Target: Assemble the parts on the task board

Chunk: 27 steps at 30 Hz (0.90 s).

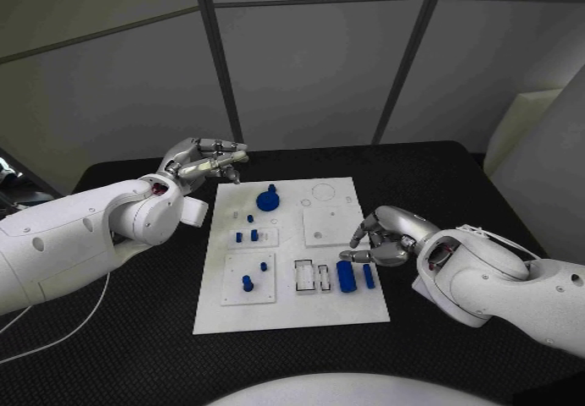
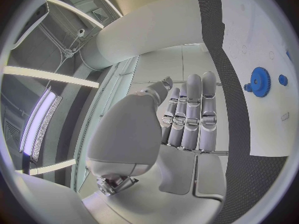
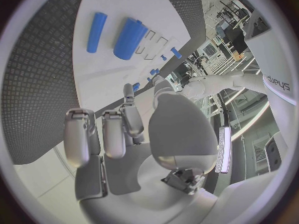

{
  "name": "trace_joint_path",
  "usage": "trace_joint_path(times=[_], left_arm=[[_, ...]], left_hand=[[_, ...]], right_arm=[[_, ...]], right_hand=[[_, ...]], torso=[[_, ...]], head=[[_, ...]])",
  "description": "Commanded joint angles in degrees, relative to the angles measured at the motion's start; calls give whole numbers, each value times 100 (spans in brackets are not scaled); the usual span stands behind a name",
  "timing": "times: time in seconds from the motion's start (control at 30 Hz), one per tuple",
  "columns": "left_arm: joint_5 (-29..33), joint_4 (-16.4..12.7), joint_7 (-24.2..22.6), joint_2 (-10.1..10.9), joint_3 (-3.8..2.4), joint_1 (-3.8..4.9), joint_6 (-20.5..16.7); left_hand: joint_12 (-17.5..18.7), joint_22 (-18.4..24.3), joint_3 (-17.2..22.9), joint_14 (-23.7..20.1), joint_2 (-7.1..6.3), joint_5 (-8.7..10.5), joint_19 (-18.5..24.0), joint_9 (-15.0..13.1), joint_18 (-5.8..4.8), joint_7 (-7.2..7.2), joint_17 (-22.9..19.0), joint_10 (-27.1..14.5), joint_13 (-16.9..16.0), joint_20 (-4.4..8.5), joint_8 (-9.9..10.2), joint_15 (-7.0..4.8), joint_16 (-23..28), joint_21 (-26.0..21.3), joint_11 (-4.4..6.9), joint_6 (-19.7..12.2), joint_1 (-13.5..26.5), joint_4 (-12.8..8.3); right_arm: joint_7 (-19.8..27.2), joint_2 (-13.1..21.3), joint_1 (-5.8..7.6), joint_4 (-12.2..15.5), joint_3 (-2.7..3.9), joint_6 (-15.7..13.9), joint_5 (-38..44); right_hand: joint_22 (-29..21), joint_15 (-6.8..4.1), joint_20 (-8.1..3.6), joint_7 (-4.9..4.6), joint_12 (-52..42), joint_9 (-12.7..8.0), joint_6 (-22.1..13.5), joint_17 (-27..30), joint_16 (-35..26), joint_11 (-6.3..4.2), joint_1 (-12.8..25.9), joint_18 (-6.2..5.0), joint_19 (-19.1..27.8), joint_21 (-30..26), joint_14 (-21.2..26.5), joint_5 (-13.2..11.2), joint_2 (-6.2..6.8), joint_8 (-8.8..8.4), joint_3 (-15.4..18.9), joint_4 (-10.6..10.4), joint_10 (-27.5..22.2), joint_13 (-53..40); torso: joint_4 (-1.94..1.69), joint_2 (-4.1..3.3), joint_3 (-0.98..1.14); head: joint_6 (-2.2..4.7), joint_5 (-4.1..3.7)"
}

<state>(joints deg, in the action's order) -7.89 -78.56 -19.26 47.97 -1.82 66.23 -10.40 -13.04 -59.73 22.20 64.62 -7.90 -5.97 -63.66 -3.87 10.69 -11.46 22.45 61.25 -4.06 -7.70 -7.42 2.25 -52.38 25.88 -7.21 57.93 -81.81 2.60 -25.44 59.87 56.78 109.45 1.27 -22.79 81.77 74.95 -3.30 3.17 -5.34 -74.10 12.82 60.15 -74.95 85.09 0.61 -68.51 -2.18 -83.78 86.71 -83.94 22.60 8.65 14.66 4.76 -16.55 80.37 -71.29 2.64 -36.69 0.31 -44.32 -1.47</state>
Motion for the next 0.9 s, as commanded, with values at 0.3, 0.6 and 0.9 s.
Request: trace_joint_path(times=[0.3, 0.6, 0.9], left_arm=[[23, -12, -130, -6, 2, 2, 18], [23, -18, -111, 0, 4, 1, 40], [23, -30, -92, 13, 5, 1, 59]], left_hand=[[-13, 5, -28, -18, 54, 0, 9, -7, -29, 19, -5, -22, -5, -16, -28, 11, 12, -20, 6, -15, 17, -10], [-20, 7, -33, -18, 55, -1, 9, -8, -28, 21, -7, -22, -5, -16, -33, 11, 11, -22, 7, -13, 20, -9], [-20, 7, -33, -18, 55, -1, 9, -8, -28, 21, -7, -22, -5, -16, -33, 11, 11, -22, 7, -13, 20, -9]], right_arm=[[-850, -134, -193, 48, -13, 494, 768], [-958, -276, -258, -37, -16, 539, 834], [-1162, -390, -381, -146, -18, 823, 1017]], right_hand=[[1097, 36, 38, 8, -38, 144, -115, -628, 28, 22, 163, 103, -296, 42, -444, -7, -100, 148, 310, -32, 26, -97], [1118, 29, 36, 27, -35, 248, -134, -633, 31, 10, 323, 108, -309, 54, -443, 107, -167, 262, 419, -34, 30, -147], [1142, 16, 28, 48, -51, 309, -107, -651, 41, -8, 289, 114, -326, 70, -447, 122, -213, 335, 414, -25, 49, -189]], torso=[[-13, 0, -8], [-6, -12, -8], [-13, -2, -6]], head=[[-36, -5], [-58, 41], [-99, 67]])
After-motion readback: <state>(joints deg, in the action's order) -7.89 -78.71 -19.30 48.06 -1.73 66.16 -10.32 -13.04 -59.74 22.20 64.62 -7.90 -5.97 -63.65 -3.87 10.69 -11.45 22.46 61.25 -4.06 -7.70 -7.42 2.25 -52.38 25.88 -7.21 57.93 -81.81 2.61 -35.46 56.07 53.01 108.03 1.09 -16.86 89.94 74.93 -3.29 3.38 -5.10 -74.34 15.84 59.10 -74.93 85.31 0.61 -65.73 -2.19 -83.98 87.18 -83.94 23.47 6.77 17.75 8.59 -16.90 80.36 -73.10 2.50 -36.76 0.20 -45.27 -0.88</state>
